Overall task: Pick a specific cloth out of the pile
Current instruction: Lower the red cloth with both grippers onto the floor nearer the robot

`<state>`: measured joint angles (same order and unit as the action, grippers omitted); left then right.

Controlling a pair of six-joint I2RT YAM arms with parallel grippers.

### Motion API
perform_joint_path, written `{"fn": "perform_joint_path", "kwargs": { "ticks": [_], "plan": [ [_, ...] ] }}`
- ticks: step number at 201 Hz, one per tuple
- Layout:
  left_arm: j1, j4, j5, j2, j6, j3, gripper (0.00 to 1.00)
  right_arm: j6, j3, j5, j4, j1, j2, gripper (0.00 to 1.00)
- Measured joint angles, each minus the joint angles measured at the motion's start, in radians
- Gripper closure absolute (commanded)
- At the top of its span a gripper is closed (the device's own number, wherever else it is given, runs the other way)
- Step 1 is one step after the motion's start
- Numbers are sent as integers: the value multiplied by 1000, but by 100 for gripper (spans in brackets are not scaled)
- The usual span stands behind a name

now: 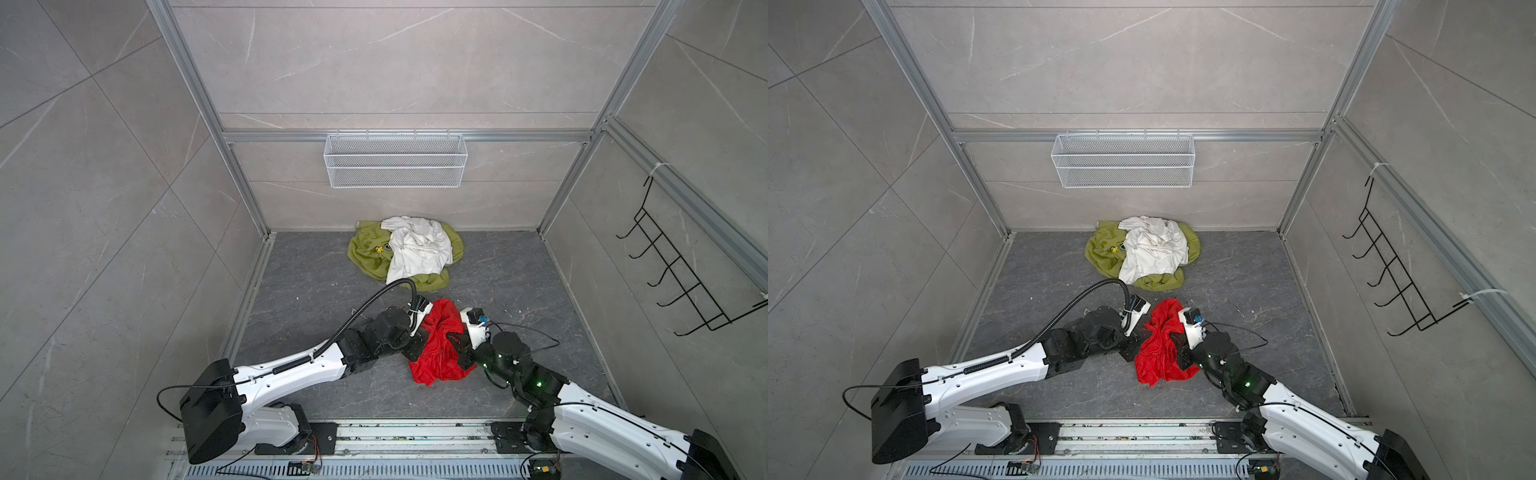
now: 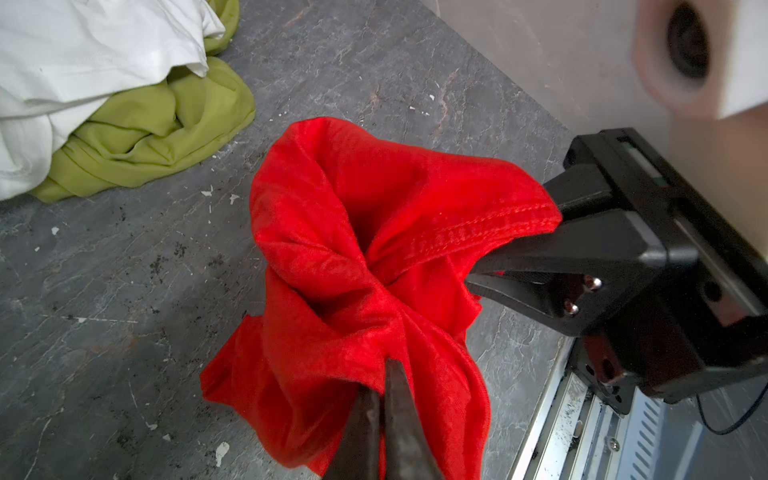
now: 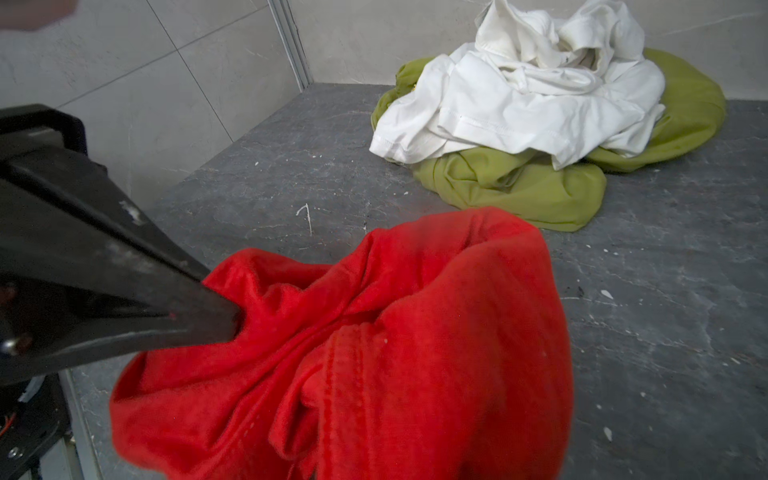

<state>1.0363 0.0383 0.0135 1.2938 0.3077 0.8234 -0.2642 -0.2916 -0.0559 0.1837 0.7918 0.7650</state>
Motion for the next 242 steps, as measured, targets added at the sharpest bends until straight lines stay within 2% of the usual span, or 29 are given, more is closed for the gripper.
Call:
{"fn": "perform_joint_path", "kwargs": {
  "ticks": [90,150,174,218,242],
  "plan": [
    [-11,-83,-16,21,48,-111,100,-36,58,-17,55,0,53,100],
    [-11,-117,-16,30,54,-142,100,-67,96,-38,84,0,75,95],
    [-11,-125,-17,40,56,-151,100,-89,110,-50,104,0,95,90],
    [-11,-143,-16,46,66,-163,100,-125,113,-68,105,0,151,74],
    [-11,-145,-16,46,71,-163,92,-141,112,-78,92,0,145,70]
  ]
}}
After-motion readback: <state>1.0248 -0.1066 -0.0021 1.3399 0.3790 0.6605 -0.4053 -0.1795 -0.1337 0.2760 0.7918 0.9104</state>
